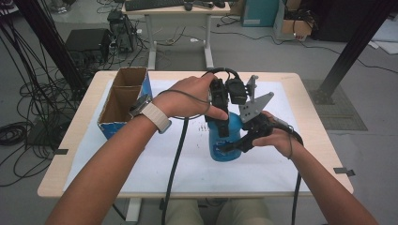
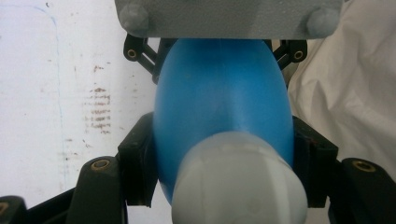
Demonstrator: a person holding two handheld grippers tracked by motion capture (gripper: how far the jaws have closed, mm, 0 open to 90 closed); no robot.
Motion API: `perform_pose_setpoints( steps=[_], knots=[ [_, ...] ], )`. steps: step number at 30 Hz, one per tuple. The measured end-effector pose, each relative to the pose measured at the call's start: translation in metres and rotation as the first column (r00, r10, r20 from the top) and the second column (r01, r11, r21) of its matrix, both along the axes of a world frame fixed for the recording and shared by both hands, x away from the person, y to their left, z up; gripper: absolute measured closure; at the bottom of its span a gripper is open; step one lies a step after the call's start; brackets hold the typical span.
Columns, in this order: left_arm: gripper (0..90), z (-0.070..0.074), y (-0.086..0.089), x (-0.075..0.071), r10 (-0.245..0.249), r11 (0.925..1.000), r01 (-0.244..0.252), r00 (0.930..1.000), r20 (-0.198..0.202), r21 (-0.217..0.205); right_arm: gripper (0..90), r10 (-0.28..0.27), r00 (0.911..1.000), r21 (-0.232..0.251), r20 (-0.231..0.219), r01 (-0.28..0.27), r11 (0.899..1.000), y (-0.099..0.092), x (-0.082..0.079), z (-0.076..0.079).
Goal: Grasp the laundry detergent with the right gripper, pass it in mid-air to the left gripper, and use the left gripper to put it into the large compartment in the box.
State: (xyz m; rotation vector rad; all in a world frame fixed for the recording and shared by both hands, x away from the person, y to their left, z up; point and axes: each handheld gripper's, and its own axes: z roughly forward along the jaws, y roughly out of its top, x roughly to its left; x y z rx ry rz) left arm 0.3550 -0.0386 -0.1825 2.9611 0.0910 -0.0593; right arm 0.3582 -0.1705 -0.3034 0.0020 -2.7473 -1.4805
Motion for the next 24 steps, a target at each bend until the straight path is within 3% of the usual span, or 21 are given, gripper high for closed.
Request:
perform_pose_setpoints(
  steps=[10, 24],
  knots=[
    [37.4, -0.0001, 0.0011, 0.0000, 0.002, 1.0000, -0.002, 1.0000, -0.003, -0.002, 42.9, -0.001, 0.9997, -0.002, -0.026, 0.001, 1.000, 0.0005, -0.0016, 0.0007],
    [37.4, 0.0009, 0.0013, -0.0013, 0.006, 1.0000, -0.006, 1.0000, -0.003, -0.003, 42.9, 0.002, 0.9999, -0.005, -0.016, -0.002, 1.000, 0.0000, -0.0023, 0.0017]
  ],
)
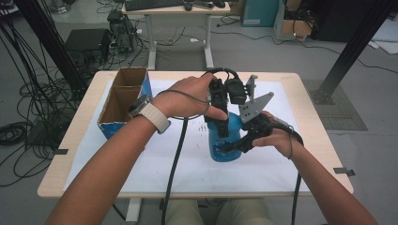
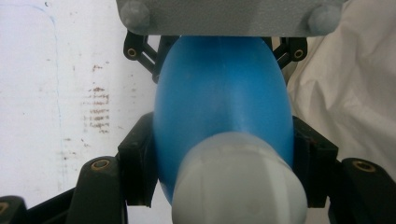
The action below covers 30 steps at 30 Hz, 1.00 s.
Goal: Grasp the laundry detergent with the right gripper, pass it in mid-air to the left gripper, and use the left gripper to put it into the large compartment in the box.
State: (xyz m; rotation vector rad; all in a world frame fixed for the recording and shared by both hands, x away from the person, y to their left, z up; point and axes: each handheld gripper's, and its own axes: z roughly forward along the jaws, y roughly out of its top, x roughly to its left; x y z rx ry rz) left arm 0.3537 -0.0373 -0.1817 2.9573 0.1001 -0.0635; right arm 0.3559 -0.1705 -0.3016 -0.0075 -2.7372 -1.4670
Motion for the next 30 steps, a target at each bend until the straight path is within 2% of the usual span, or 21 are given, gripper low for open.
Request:
perform_pose_setpoints(
  steps=[7, 8, 28, 30],
  knots=[
    [37.4, 0.0003, 0.0001, 0.0002, 0.002, 1.0000, -0.002, 1.0000, -0.001, -0.001, 42.9, 0.005, 1.0000, 0.003, -0.006, -0.005, 1.000, 0.0001, 0.0001, 0.0004],
    [37.4, 0.0003, 0.0002, 0.0004, 0.000, 1.0000, 0.000, 1.0000, -0.001, 0.000, 42.9, -0.005, 0.9998, -0.005, -0.018, 0.005, 1.000, -0.0006, -0.0011, 0.0010],
    [37.4, -0.0001, 0.0015, 0.0012, 0.003, 1.0000, -0.003, 1.0000, -0.006, -0.002, 42.9, -0.005, 0.9998, -0.005, -0.018, 0.005, 1.000, -0.0001, -0.0004, 0.0009],
    [37.4, -0.0002, 0.0015, 0.0012, 0.003, 1.0000, -0.003, 1.0000, -0.007, -0.003, 42.9, -0.003, 0.9999, 0.010, -0.011, 0.003, 1.000, 0.0007, -0.0002, 0.0002]
  ],
)
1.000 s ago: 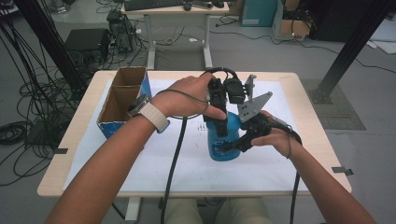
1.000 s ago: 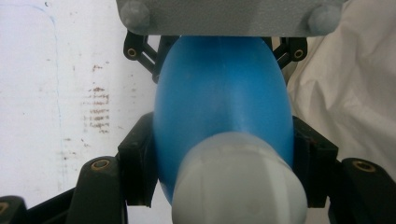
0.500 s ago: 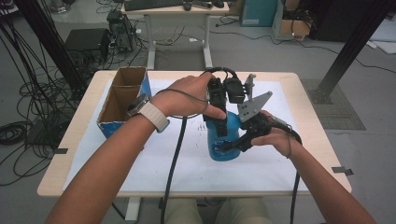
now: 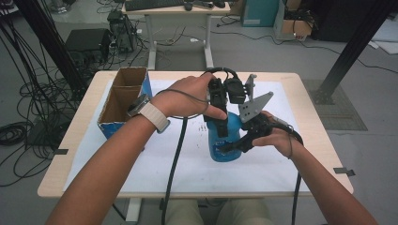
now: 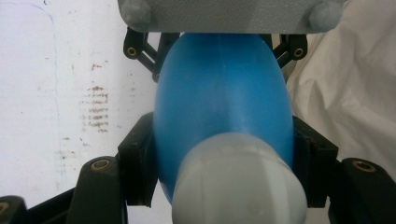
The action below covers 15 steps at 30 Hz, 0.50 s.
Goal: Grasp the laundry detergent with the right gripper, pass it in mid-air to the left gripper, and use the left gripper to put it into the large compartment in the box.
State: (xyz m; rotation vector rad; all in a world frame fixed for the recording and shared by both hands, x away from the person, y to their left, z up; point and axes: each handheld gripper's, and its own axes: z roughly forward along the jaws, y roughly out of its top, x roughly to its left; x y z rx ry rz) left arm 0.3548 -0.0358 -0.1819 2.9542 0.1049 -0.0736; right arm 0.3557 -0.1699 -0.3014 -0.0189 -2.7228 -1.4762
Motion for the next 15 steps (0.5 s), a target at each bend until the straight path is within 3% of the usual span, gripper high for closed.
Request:
perform_pose_setpoints(
  steps=[15],
  knots=[
    [37.4, -0.0003, 0.0004, 0.0002, 0.000, 1.0000, 0.000, 1.0000, -0.004, -0.001, 42.9, 0.002, 1.0000, -0.007, -0.005, -0.002, 1.000, -0.0004, -0.0003, 0.0001]
  ],
)
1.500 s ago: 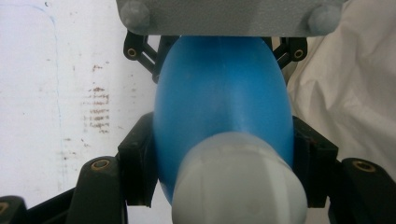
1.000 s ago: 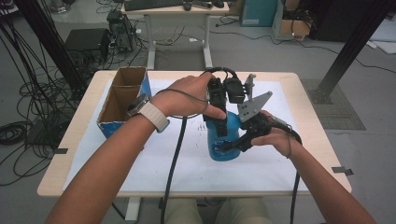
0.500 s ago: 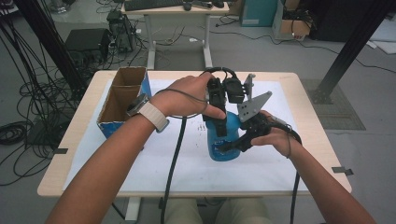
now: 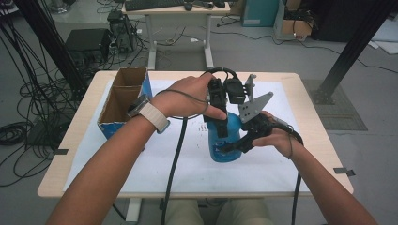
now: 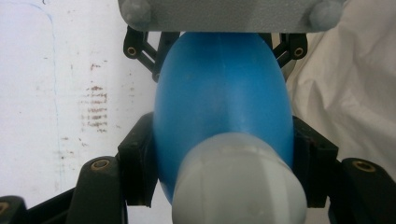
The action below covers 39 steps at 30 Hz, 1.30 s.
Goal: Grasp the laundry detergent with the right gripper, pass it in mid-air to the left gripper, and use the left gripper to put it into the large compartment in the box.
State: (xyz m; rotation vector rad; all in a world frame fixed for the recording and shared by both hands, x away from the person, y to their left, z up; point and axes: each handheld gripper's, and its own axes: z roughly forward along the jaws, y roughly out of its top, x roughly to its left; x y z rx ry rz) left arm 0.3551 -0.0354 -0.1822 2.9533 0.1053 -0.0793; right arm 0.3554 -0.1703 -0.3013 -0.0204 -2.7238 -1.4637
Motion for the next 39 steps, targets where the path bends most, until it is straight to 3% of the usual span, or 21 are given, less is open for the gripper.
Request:
perform_pose_setpoints(
  steps=[20, 22, 25, 30, 31, 39],
  knots=[
    [37.4, -0.0002, 0.0011, 0.0010, 0.003, 1.0000, -0.003, 1.0000, -0.006, -0.001, 42.7, -0.010, 0.9999, 0.013, -0.010, 0.011, 1.000, 0.0011, -0.0004, -0.0013],
    [37.4, -0.0001, 0.0010, 0.0010, 0.004, 1.0000, -0.004, 1.0000, -0.006, -0.001, 42.7, 0.019, 0.9996, 0.029, 0.023, -0.019, 0.999, 0.0020, 0.0028, -0.0015],
    [37.4, 0.0001, 0.0009, 0.0014, 0.002, 1.0000, -0.002, 1.0000, -0.007, -0.001, 42.7, 0.017, 0.9996, 0.028, 0.024, -0.018, 0.999, 0.0018, 0.0029, -0.0015],
    [37.4, 0.0008, 0.0005, 0.0018, 0.003, 1.0000, -0.003, 1.0000, -0.007, 0.000, 42.7, 0.011, 0.9998, 0.039, 0.016, -0.011, 0.999, 0.0015, 0.0025, -0.0016],
    [37.4, 0.0008, 0.0004, 0.0019, 0.005, 1.0000, -0.005, 1.0000, -0.008, -0.002, 42.7, -0.009, 0.9999, 0.016, -0.008, 0.009, 1.000, 0.0002, 0.0005, -0.0010],
    [37.4, 0.0005, -0.0004, 0.0039, 0.001, 1.0000, -0.001, 0.9999, -0.011, 0.002, 42.5, -0.009, 0.9998, 0.023, -0.016, 0.009, 1.000, -0.0001, 0.0017, -0.0021]
  ],
)
